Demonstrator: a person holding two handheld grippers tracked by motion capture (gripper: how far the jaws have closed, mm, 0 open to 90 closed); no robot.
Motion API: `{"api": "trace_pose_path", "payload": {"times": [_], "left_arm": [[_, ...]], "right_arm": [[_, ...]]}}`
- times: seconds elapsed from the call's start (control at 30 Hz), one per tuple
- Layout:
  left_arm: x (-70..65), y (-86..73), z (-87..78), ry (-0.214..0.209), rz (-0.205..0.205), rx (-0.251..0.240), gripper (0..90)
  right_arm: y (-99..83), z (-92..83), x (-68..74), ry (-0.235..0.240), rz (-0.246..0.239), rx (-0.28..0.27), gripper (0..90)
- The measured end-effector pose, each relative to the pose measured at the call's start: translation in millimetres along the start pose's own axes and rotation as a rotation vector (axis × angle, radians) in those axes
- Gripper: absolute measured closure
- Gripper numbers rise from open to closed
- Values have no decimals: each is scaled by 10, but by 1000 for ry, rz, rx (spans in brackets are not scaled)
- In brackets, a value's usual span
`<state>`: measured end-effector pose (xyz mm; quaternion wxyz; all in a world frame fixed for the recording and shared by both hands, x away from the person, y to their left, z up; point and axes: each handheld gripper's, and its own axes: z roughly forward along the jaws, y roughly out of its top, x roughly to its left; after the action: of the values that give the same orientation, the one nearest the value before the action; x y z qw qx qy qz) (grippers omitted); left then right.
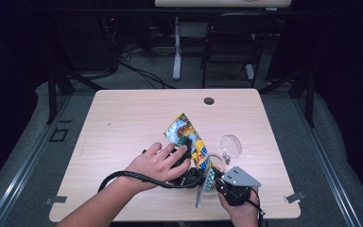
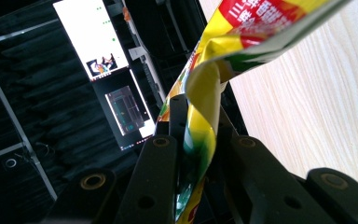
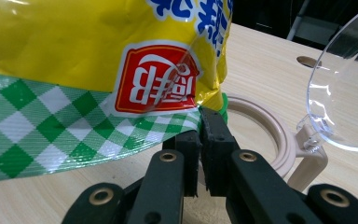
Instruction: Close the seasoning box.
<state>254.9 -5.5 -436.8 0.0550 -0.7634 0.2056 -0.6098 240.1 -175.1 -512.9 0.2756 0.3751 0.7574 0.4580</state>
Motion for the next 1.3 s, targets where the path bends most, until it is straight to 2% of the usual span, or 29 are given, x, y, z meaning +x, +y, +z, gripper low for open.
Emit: {"api": "trace_pose_path", "payload": {"times": [0.4, 0.83, 0.87, 1.3], "left_arm": [[3, 13, -6, 1, 0, -5, 849], [-1, -2, -8, 1, -9, -9, 850], [4, -2, -10, -10, -9, -7, 849], [3, -7, -6, -1, -6, -10, 851]], "right_arm": [[-10, -19, -9, 1, 12, -6, 865], [-5, -16, 1, -4, -2, 3, 865], [-5, -16, 3, -4, -2, 3, 865], [-3, -14, 7, -2, -4, 6, 865]]}}
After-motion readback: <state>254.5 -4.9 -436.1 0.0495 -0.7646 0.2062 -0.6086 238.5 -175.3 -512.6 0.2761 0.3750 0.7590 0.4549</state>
